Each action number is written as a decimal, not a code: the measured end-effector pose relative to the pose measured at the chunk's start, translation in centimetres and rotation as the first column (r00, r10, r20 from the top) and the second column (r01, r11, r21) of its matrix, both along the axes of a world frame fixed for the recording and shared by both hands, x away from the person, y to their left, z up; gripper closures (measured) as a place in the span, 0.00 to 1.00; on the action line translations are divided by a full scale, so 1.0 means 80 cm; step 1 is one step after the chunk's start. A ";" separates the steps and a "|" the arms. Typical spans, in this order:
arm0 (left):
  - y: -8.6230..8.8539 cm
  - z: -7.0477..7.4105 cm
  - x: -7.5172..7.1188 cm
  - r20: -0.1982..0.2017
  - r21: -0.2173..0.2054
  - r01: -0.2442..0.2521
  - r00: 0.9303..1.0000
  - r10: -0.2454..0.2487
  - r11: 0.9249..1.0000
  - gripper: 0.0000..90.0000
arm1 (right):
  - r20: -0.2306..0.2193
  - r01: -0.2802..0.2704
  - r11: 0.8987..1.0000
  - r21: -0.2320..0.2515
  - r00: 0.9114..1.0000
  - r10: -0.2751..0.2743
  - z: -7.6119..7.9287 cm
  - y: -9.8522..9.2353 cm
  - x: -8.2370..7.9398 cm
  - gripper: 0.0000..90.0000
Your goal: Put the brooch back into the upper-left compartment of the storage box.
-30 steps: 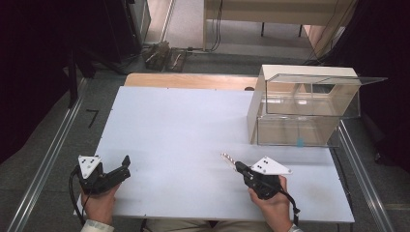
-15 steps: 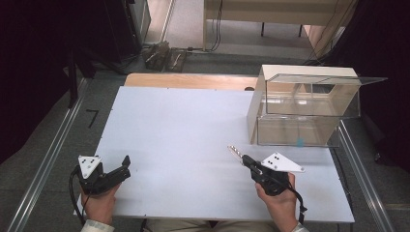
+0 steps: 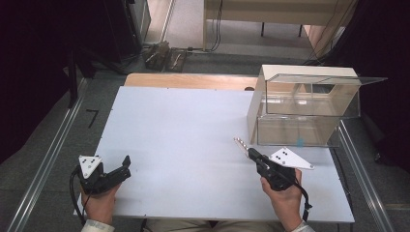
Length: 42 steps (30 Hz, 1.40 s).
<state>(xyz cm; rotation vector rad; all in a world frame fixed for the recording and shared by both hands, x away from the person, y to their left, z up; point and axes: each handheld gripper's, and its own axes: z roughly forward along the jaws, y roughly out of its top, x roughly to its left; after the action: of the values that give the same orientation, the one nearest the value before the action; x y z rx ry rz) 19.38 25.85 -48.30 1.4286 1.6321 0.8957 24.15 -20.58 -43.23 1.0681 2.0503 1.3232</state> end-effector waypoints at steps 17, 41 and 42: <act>0.000 -0.001 0.001 -0.002 -0.001 -0.001 1.000 0.001 1.000 0.02 | 0.050 0.052 0.997 0.050 0.997 -0.055 0.024 -0.018 0.009 0.97; 0.000 -0.001 0.001 -0.002 0.000 -0.002 1.000 0.002 1.000 0.02 | 0.106 0.076 0.993 0.090 0.991 -0.085 0.047 -0.034 0.009 0.97; 0.000 -0.001 0.001 -0.002 -0.001 -0.002 1.000 0.002 1.000 0.02 | 0.108 0.076 0.993 0.089 0.990 -0.086 0.048 -0.034 0.009 0.97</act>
<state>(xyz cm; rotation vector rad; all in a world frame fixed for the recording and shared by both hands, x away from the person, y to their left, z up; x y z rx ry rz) 19.46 25.82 -48.35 1.4281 1.6350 0.8950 24.86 -23.30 -39.41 1.0770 1.8651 1.4074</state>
